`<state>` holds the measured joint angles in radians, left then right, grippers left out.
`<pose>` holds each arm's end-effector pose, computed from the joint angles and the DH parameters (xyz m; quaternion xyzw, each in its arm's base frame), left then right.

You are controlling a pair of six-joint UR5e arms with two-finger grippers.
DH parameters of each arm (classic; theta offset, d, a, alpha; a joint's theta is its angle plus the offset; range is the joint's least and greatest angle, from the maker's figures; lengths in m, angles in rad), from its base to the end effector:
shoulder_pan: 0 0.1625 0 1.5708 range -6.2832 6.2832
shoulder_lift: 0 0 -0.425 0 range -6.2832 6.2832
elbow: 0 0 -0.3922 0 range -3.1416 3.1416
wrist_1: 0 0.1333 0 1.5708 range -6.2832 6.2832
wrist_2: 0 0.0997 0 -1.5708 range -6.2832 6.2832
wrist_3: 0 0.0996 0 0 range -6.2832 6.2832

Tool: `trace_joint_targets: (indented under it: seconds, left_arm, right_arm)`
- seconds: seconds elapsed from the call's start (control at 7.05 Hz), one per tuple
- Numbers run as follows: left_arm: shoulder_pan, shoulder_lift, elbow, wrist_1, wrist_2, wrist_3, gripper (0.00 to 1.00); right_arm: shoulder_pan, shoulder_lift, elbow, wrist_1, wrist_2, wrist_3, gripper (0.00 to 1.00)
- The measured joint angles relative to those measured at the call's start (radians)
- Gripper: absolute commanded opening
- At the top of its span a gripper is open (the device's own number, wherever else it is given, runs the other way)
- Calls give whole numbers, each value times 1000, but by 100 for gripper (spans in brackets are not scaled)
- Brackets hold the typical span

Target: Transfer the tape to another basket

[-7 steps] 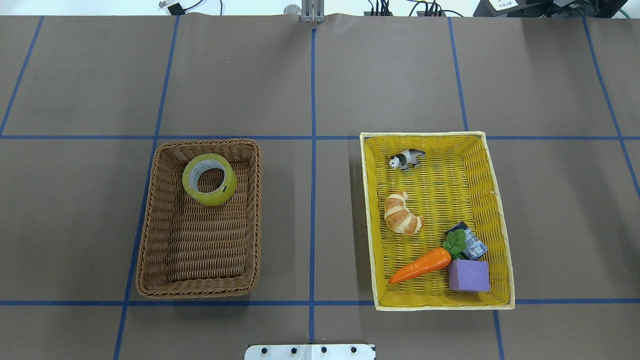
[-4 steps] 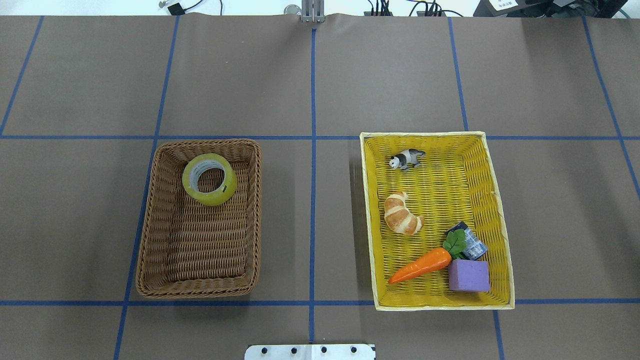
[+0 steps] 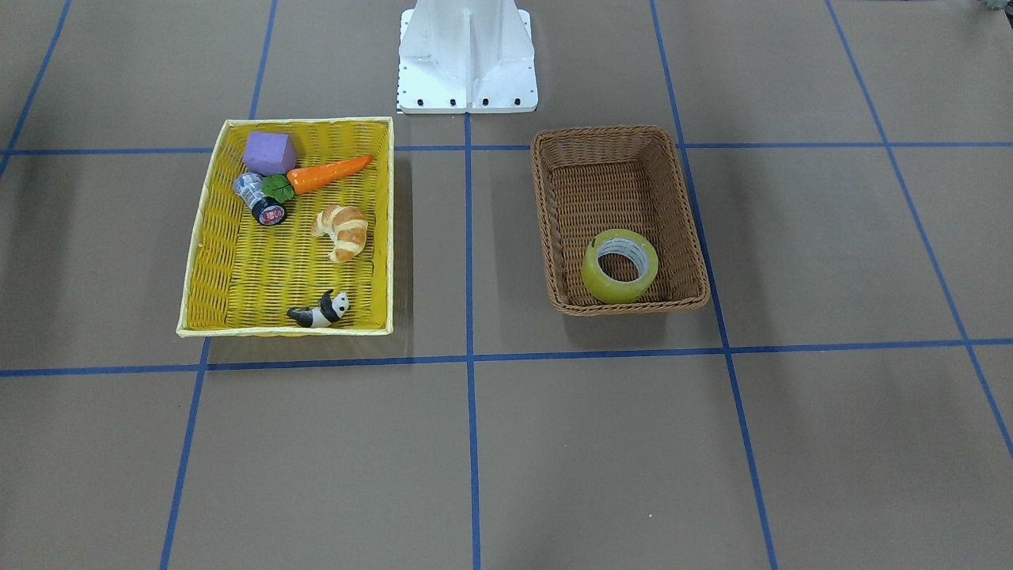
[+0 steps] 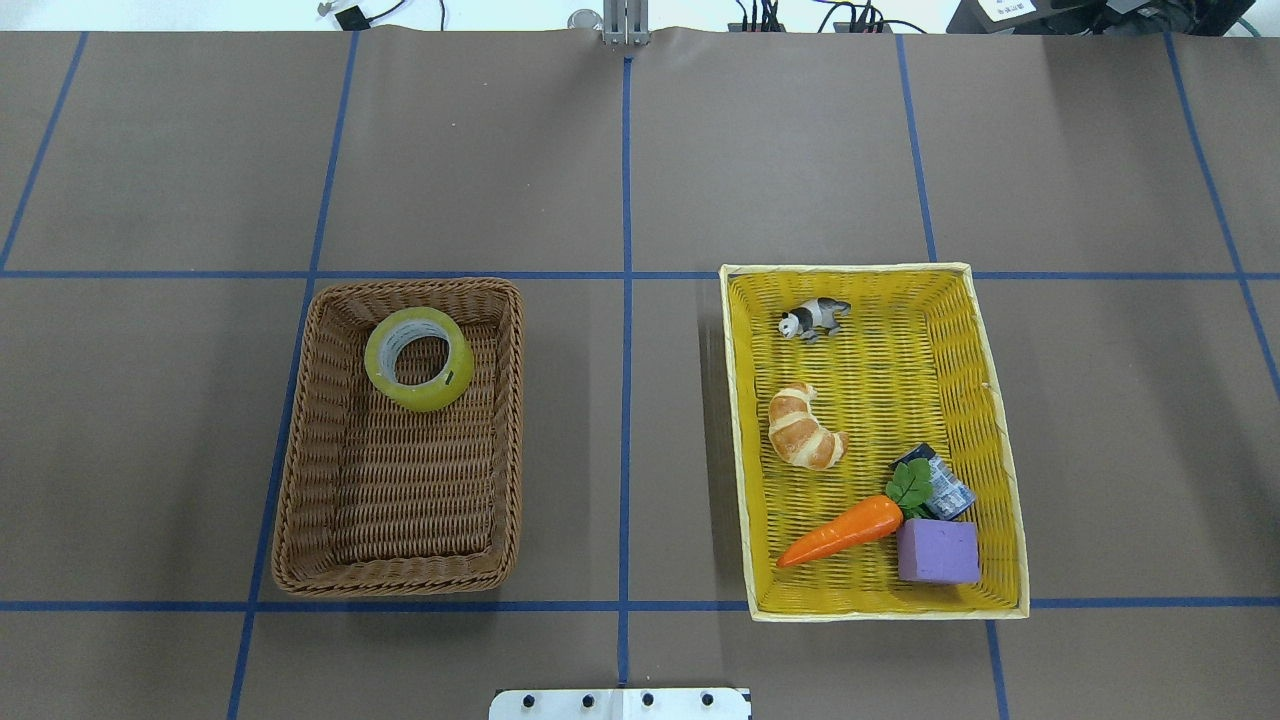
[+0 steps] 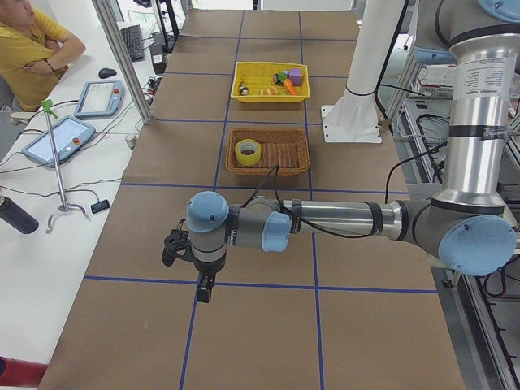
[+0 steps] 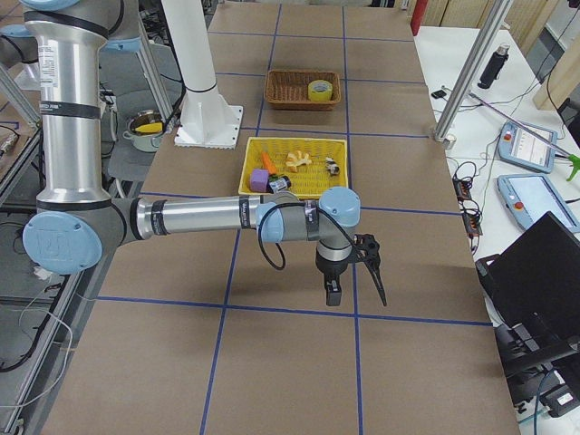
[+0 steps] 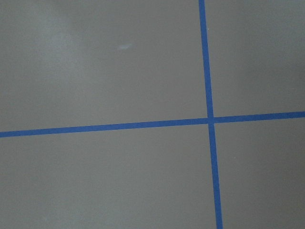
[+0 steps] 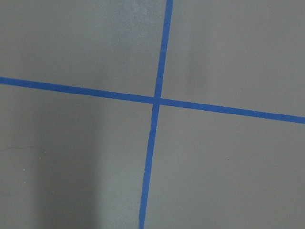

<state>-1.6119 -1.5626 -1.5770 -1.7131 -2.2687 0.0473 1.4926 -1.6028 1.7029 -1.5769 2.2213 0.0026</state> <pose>-0.0897 -0.4948 0.6499 0.0809 0.3378 0.0269 0.9373 0.0350 -0.4876 0.6176 0.0316 -0.3207 -0.0508 0.9453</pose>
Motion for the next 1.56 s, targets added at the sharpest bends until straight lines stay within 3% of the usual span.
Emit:
trace_joint_targets:
  seconds: [0.43,1.56]
  left_arm:
    - [1,56,1,-99,0,-1,99]
    - [1,62,2,-106,0,-1,99]
  right_arm:
    - [0,0,-2,0,0,0,100]
    - [0,0,-11,0,1,1,100]
